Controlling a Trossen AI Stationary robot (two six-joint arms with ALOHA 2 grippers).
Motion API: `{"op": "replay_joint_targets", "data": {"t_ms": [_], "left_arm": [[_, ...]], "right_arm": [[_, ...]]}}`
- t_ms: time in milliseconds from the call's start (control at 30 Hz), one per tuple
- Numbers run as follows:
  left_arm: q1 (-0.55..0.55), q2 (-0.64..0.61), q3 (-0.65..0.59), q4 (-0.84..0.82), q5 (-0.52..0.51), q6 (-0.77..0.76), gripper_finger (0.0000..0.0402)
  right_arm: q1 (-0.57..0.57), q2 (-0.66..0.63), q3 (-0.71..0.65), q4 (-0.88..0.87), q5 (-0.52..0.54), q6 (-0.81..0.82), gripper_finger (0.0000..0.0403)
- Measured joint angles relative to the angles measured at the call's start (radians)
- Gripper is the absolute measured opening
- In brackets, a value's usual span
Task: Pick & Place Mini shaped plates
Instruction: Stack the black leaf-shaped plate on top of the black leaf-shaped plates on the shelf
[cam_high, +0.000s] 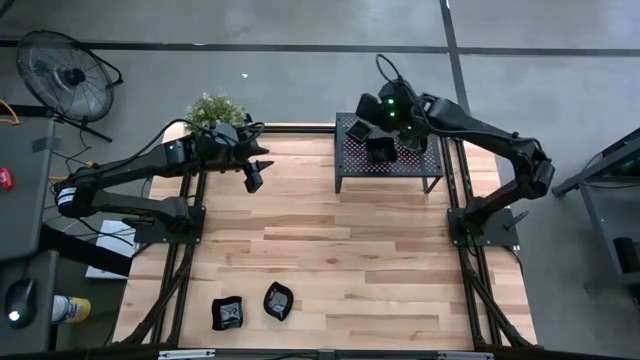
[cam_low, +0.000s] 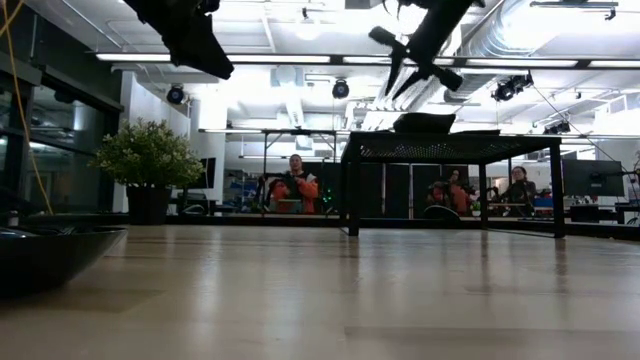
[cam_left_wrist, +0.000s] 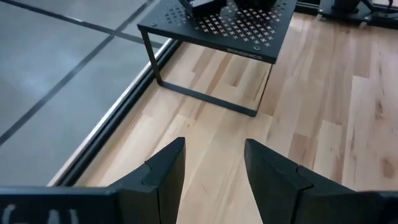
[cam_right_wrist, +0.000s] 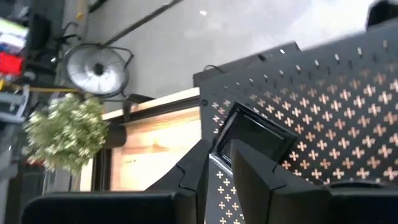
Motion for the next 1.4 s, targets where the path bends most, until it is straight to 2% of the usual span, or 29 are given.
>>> {"op": "replay_joint_targets", "data": {"t_ms": [467, 733, 900, 1067, 1400], "left_arm": [[0.000, 0.000, 0.000, -0.048, 0.108, -0.104, 0.0162], [-0.001, 0.000, 0.000, -0.110, 0.312, -0.112, 0.0162], [-0.011, 0.000, 0.000, -0.157, 0.386, -0.156, 0.0162], [-0.082, 0.001, 0.000, -0.188, 0.364, -0.212, 0.0162], [-0.338, 0.104, 0.000, -0.196, 0.189, -0.487, 0.0162]], "right_arm": [[0.017, -0.167, 0.000, -0.002, -0.022, -0.342, 0.0053], [0.068, -0.235, 0.000, -0.077, -0.056, -0.500, 0.0055], [0.106, -0.250, 0.000, -0.167, -0.101, -0.582, 0.0066], [0.153, -0.256, 0.000, -0.254, -0.108, -0.643, 0.0078], [0.293, -0.322, 0.000, -0.281, -0.084, -0.711, 0.0095]]}}
